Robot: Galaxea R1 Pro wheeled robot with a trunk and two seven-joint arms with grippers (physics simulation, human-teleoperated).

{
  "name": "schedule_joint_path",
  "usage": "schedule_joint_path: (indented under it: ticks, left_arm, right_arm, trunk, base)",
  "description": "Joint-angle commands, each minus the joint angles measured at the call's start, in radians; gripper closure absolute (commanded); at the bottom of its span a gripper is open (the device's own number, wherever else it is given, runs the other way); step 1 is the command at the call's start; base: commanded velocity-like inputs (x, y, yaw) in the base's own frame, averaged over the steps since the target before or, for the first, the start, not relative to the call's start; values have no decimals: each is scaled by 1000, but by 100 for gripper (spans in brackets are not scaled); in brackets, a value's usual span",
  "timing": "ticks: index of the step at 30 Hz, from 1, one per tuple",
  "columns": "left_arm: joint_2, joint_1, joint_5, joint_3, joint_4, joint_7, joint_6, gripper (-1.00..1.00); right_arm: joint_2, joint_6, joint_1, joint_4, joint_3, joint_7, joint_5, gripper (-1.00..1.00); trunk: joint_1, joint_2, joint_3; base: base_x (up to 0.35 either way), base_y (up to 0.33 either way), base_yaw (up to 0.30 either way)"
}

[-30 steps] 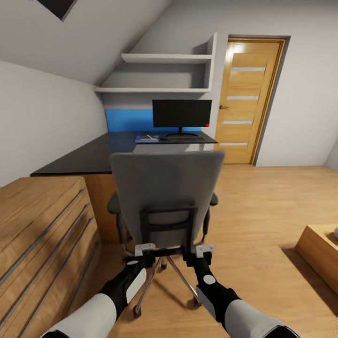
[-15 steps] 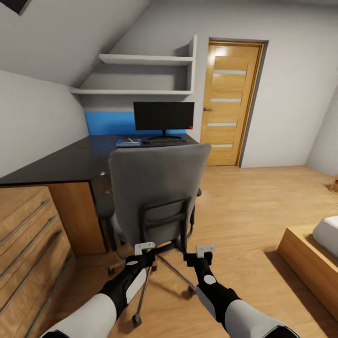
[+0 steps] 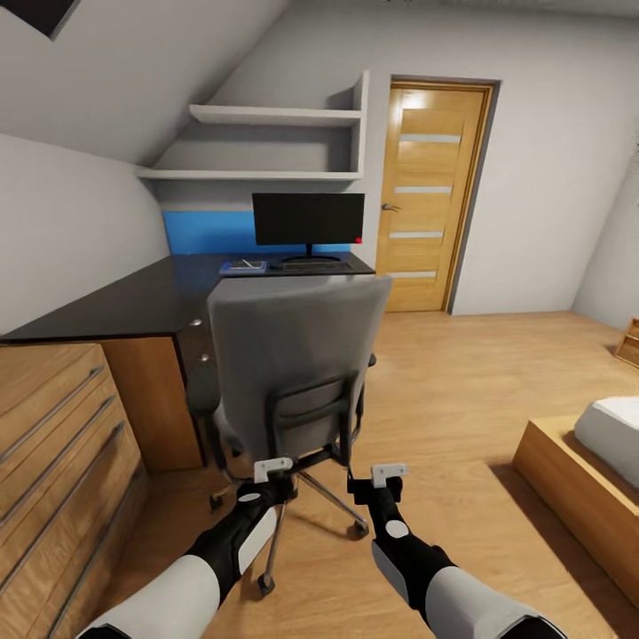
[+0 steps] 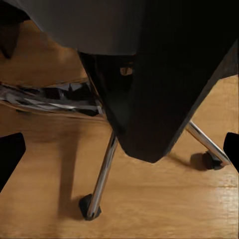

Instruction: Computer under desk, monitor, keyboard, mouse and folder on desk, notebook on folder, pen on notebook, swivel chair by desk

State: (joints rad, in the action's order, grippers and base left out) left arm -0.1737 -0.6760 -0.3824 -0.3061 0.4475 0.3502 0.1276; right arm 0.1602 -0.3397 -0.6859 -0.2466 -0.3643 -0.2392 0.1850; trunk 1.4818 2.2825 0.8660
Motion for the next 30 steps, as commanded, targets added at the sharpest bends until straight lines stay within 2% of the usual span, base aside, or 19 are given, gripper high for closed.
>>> schedule_joint_path:
  ticks: [1, 11, 16, 17, 18, 19, 21, 24, 27, 28, 30]
  left_arm:
    - [1, -1, -8, -8, 2, 9, 5, -100]
    - [12, -1, -14, 0, -4, 18, 7, -100]
    - [22, -1, -26, 8, -46, 23, 6, -100]
    - [26, -1, -40, 21, -57, 23, 4, -100]
    - [40, -1, -75, 66, -69, 24, -12, -100]
    - [44, -1, -82, 79, -71, 24, -18, -100]
    - [64, -1, -100, 128, -75, 24, -42, -100]
    - [81, -1, -110, 192, -77, 24, -58, -100]
    - [88, -1, -111, 230, -77, 24, -60, -100]
    - [92, -1, -112, 257, -78, 24, -61, -100]
    - [97, -1, -112, 284, -77, 24, -62, -100]
  right_arm:
    - [-1, -4, -1, 1, -8, -5, 10, -100]
    - [-8, -4, -1, 2, -4, -5, 10, -100]
    - [-14, -4, -1, 3, -4, -8, 10, -100]
    - [-19, -4, -1, 3, -4, -8, 10, -100]
    - [-29, -7, -1, 1, -4, -9, 10, -100]
    - [-31, -9, -1, 1, -4, -10, 10, -100]
    - [-37, -19, -1, 0, -3, -12, 10, -100]
    - [-45, -25, -1, -1, -2, -13, 11, -100]
    - [-50, -27, -1, -2, -1, -14, 13, -100]
    - [-54, -27, -1, -2, -1, -14, 14, -100]
    - [-56, -28, -1, -2, -1, -14, 14, -100]
  trunk:
    - [-1, 0, 1]
    - [-1, 0, 1]
    - [-1, 0, 1]
    - [-1, 0, 1]
    - [-1, 0, 1]
    - [-1, 0, 1]
    - [-1, 0, 1]
    - [-1, 0, 1]
    - [-1, 0, 1]
    - [-1, 0, 1]
    - [-1, 0, 1]
  base:
    - [-176, 0, 0]
    - [-115, 0, 0]
    - [-122, 0, 0]
    - [-40, 0, 0]
    - [-17, 0, 0]
    - [-13, 0, 0]
    - [-7, 0, 0]
    - [-2, 0, 0]
    - [0, 0, 0]
    - [0, 0, 0]
    - [0, 0, 0]
